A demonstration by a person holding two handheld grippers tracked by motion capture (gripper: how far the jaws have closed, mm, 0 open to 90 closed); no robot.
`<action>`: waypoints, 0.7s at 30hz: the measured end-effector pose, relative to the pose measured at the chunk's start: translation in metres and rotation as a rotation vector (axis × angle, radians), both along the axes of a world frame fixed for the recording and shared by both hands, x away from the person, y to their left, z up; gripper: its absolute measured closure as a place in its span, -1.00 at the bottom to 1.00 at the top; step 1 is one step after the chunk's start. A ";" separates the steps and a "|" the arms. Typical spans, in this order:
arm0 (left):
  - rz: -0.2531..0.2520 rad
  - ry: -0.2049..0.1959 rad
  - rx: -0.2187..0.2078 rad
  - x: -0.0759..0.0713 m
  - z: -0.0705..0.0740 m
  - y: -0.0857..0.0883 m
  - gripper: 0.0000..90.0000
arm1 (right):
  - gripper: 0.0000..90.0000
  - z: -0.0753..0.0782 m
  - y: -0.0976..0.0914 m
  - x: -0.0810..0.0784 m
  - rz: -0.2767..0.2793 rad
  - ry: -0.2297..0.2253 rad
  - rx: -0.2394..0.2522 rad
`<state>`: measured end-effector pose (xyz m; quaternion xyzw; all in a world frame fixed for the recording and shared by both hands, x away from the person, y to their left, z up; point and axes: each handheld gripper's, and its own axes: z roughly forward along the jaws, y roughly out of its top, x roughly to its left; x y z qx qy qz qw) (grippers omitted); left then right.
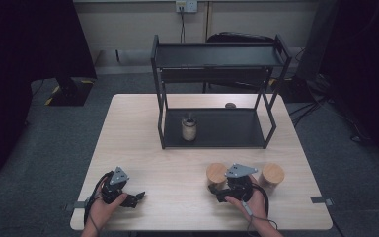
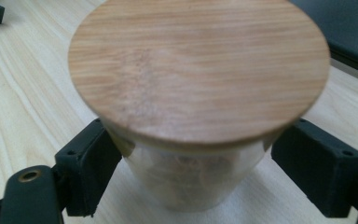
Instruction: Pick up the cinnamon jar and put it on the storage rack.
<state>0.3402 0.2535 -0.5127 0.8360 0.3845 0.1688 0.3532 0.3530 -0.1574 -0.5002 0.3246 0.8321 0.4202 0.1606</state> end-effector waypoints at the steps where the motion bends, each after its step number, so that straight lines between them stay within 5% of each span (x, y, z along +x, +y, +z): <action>1: 0.000 0.000 0.000 0.000 0.000 0.000 -1.00 | -0.61 0.000 0.000 0.001 0.002 0.002 0.004; 8: -0.001 0.000 0.000 0.000 0.000 0.000 -1.00 | -0.45 -0.001 0.005 0.002 0.022 -0.023 -0.003; 21: -0.002 0.000 0.000 0.000 0.000 0.000 -1.00 | -0.44 0.000 0.006 0.005 0.019 -0.043 -0.020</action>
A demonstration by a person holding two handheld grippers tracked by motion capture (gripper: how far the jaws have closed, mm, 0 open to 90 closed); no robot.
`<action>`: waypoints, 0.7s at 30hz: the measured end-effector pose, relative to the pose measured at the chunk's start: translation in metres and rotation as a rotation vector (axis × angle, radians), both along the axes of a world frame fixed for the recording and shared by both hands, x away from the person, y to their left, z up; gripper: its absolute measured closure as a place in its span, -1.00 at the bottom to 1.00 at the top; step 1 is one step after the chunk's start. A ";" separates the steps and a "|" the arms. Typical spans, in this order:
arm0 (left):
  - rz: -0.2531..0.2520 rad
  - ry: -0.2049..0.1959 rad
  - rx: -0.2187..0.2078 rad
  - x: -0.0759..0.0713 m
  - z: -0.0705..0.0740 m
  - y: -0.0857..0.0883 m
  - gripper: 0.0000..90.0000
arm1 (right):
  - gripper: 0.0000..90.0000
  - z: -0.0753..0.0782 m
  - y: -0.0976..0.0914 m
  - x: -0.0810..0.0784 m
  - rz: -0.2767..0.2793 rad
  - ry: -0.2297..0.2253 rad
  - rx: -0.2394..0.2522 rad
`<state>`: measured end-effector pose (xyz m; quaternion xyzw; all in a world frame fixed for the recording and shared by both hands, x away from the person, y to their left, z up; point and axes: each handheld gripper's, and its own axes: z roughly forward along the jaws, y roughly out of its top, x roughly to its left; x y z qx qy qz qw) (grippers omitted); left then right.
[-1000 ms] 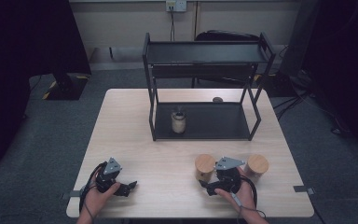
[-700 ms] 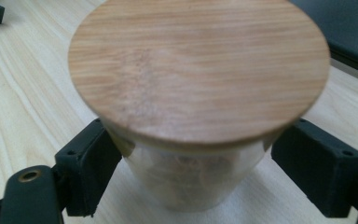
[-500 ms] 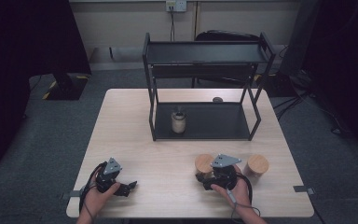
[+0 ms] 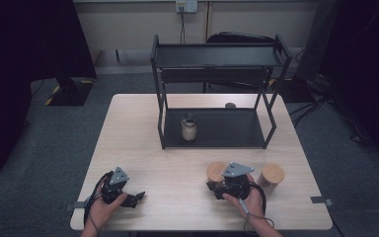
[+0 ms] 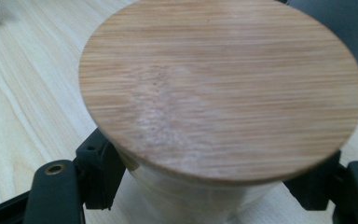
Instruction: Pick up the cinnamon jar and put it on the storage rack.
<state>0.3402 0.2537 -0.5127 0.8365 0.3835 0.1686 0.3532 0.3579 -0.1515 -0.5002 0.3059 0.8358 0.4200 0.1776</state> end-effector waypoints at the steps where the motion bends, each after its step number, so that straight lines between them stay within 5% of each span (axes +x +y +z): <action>1: 0.000 0.000 0.000 0.000 0.000 0.000 -1.00 | -0.44 0.000 0.000 0.001 0.000 0.007 0.001; 21: -0.001 0.000 0.000 0.000 0.000 0.000 -1.00 | -0.44 0.013 0.004 0.017 -0.004 0.026 0.012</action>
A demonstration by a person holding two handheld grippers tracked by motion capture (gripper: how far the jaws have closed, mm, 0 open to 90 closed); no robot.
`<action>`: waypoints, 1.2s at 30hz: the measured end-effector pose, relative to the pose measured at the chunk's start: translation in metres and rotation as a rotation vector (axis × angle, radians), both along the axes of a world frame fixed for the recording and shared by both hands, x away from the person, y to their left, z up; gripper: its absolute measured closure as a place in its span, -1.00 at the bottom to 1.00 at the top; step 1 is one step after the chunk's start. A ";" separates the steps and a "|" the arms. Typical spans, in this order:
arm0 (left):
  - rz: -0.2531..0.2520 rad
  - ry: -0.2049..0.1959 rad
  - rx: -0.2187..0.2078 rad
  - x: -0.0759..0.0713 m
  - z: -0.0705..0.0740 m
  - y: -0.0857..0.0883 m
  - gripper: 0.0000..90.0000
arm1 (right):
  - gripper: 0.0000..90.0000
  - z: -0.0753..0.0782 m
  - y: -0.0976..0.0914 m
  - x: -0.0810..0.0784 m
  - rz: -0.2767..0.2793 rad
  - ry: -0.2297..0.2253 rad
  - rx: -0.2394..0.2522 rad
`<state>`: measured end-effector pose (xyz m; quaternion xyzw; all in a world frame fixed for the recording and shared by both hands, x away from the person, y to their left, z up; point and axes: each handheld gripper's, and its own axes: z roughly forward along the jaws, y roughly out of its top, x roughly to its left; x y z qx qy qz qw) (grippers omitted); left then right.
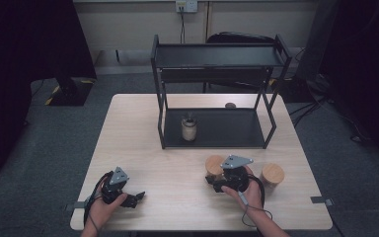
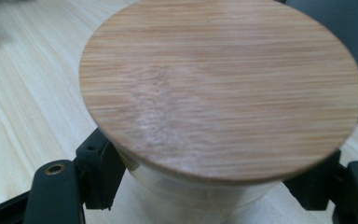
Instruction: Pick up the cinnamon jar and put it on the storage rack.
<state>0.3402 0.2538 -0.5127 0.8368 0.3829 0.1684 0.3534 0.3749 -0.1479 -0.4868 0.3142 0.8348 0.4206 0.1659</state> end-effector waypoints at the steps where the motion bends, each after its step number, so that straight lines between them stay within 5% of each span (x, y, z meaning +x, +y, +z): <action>1: 0.000 0.000 0.000 0.000 0.000 0.000 -1.00 | -0.44 0.000 0.000 0.001 -0.001 0.001 -0.001; 36: 0.000 0.000 0.000 0.000 0.000 0.000 -1.00 | -0.44 0.007 0.008 0.035 -0.040 0.005 -0.010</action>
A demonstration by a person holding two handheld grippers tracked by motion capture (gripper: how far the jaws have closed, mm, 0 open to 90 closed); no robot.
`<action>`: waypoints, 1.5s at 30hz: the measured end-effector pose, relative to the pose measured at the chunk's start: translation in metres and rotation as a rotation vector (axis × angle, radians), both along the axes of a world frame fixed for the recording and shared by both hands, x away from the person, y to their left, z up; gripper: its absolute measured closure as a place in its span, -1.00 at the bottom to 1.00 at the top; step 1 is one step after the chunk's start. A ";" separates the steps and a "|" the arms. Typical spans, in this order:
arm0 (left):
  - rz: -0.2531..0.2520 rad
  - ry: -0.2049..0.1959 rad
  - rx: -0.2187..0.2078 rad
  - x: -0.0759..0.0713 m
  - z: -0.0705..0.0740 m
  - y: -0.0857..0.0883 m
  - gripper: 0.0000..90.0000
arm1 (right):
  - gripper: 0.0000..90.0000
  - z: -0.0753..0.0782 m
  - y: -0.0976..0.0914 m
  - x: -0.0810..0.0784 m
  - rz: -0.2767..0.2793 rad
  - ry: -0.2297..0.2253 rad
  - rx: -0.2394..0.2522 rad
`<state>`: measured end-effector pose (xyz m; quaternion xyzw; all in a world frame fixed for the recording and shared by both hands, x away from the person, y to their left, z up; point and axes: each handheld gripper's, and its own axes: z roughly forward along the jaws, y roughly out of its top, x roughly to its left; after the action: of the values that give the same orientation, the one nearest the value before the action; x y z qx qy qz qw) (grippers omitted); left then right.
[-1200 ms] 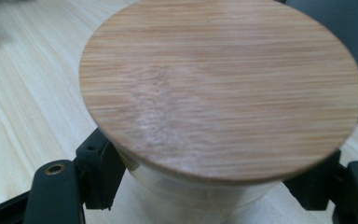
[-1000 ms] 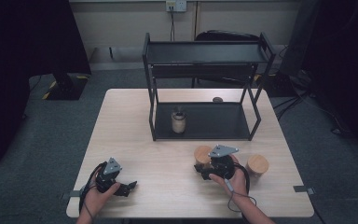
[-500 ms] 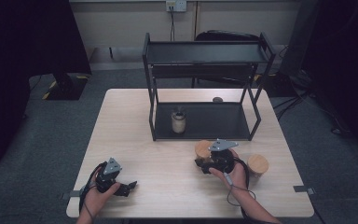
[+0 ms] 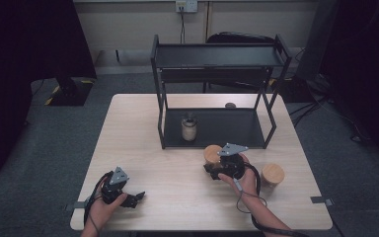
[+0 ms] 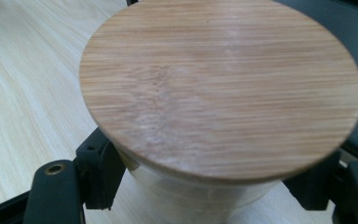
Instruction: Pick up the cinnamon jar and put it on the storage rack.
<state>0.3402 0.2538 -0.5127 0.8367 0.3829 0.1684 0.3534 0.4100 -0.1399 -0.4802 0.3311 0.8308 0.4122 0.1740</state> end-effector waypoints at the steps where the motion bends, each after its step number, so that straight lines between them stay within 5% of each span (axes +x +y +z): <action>1: 0.000 0.000 0.000 0.000 0.000 0.000 -1.00 | -0.44 0.001 0.000 0.001 -0.002 0.002 0.005; 45: 0.000 0.000 0.000 0.000 0.000 0.000 -1.00 | -0.44 0.008 0.001 0.044 -0.094 0.007 -0.008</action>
<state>0.3402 0.2538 -0.5127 0.8368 0.3829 0.1684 0.3533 0.4536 -0.1387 -0.4724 0.3707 0.8165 0.3990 0.1914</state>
